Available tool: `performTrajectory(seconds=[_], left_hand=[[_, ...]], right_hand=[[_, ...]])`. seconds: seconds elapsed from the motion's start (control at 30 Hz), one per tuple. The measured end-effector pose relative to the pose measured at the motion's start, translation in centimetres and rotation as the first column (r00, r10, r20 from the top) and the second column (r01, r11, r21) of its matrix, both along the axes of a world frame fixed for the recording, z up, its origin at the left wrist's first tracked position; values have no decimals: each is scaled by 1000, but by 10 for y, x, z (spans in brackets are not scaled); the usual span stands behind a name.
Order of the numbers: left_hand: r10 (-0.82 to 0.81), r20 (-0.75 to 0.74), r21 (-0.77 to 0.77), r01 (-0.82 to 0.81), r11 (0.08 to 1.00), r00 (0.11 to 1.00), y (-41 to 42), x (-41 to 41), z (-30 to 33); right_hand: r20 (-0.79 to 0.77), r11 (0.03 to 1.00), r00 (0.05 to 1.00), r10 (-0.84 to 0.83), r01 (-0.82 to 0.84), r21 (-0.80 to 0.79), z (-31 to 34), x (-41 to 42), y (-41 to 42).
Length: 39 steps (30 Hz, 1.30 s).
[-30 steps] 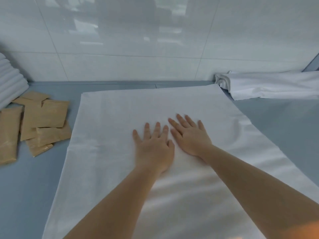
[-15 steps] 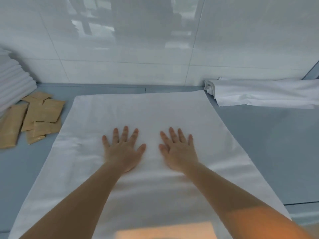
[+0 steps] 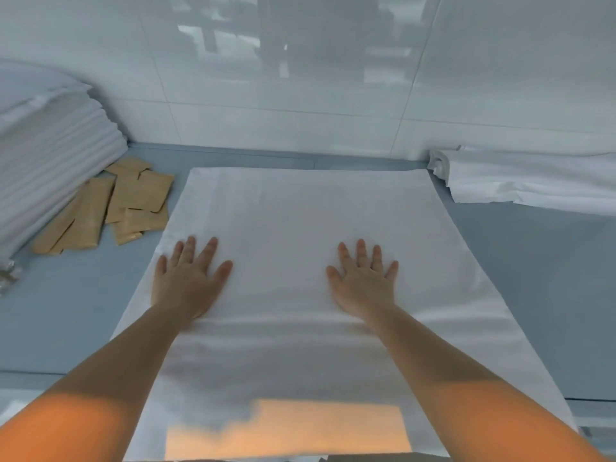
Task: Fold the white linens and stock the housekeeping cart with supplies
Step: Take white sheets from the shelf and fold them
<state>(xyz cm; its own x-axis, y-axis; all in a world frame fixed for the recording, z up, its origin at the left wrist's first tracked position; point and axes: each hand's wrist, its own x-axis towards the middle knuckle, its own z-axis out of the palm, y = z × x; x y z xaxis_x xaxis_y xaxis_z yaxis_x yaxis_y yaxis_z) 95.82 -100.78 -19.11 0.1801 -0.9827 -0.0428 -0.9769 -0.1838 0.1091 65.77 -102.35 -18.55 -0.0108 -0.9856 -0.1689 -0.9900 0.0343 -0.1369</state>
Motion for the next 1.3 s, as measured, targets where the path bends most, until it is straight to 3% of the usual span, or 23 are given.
performTrajectory(seconds=[0.13, 0.2, 0.3, 0.43, 0.57, 0.63, 0.73, 0.93, 1.1, 1.2, 1.3], left_hand=[[4, 11, -11, -4, 1000, 1000, -2, 3, -5], [0, 12, -3, 0, 1000, 1000, -2, 6, -4], [17, -7, 6, -17, 1000, 1000, 0, 1, 0], [56, 3, 9, -56, 998, 998, 6, -37, 10], [-271, -75, -17, 271, 963, 960, 37, -130, 9], [-312, -83, -7, 313, 950, 946, 51, -161, 4], [-237, -15, 9, 238, 971, 971, 57, -155, -1], [-47, 0, 37, 47, 998, 999, 75, -92, -7], [-10, -32, 77, 13, 997, 999, 90, -73, 1], [-7, -32, 99, 11, 995, 999, 92, -76, 6], [-4, -26, 96, 7, 995, 1000, 93, -76, 7]], right_hand=[[43, 969, 970, 239, -235, -74, -10, 85, 32], [15, 955, 959, 284, -281, -95, -11, 83, 37], [-57, 977, 985, 165, -171, -126, -10, 23, 27], [-84, 999, 996, 4, -9, -53, -6, -21, 25], [-34, 998, 997, -66, 66, 3, 0, 11, 20], [-24, 999, 999, -37, 36, -13, 1, 17, 21], [-45, 999, 999, 6, -7, -40, 1, -14, 29], [-90, 977, 973, -211, 211, -14, 7, -123, 61], [-94, 945, 949, -302, 311, 100, 19, -128, 67], [-54, 969, 977, -204, 209, 129, 20, -85, 77], [-51, 997, 997, -59, 62, 55, 9, -43, 101]])
